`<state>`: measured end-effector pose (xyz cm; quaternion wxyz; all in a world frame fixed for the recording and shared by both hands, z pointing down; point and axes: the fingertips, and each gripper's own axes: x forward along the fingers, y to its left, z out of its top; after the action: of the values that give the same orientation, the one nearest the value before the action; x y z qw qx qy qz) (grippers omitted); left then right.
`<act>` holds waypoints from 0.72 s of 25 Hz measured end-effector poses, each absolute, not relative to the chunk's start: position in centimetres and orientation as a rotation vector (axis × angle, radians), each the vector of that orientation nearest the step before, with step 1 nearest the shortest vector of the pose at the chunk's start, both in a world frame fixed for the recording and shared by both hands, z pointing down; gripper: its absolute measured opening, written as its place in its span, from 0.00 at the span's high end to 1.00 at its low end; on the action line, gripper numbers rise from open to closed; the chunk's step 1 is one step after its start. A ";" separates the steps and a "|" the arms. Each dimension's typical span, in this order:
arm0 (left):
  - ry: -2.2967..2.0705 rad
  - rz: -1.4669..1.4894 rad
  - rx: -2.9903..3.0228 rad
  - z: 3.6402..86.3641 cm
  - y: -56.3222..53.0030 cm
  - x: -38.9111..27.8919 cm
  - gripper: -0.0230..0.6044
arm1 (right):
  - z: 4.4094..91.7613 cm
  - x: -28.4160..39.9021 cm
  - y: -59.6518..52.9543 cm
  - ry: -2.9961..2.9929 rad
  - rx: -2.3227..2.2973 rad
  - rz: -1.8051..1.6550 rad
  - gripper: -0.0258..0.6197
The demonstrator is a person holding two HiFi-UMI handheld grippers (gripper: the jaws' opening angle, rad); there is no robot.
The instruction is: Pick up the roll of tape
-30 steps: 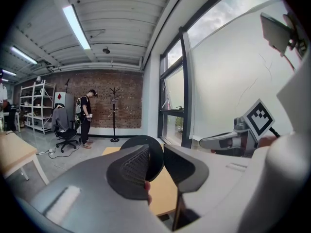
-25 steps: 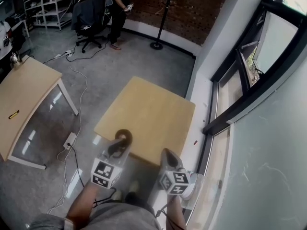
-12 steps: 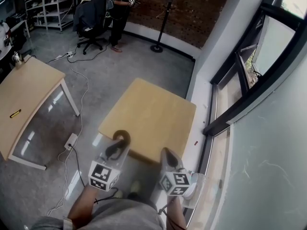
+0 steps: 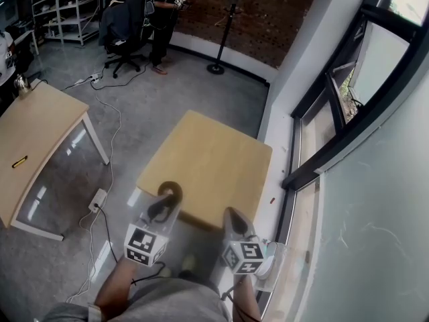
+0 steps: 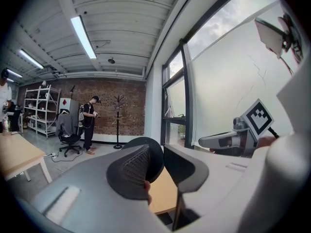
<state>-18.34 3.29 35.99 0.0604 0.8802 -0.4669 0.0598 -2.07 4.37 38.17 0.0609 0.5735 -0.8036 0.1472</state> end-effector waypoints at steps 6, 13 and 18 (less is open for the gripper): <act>-1.409 0.176 2.678 35.2 3.0 -18.2 0.81 | 38.1 -2.4 4.2 -2.433 1.726 0.437 0.94; -1.409 0.177 2.665 35.8 3.0 -18.3 0.81 | 38.1 -2.6 4.1 -2.440 1.721 0.444 0.94; -1.409 0.169 2.664 35.9 3.0 -18.1 0.81 | 38.4 -2.2 4.1 -2.435 1.726 0.453 0.94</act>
<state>-18.06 2.96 35.86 0.0618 0.8809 -0.4660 0.0558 -2.16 4.07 38.41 0.0614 0.5706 -0.8051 0.1498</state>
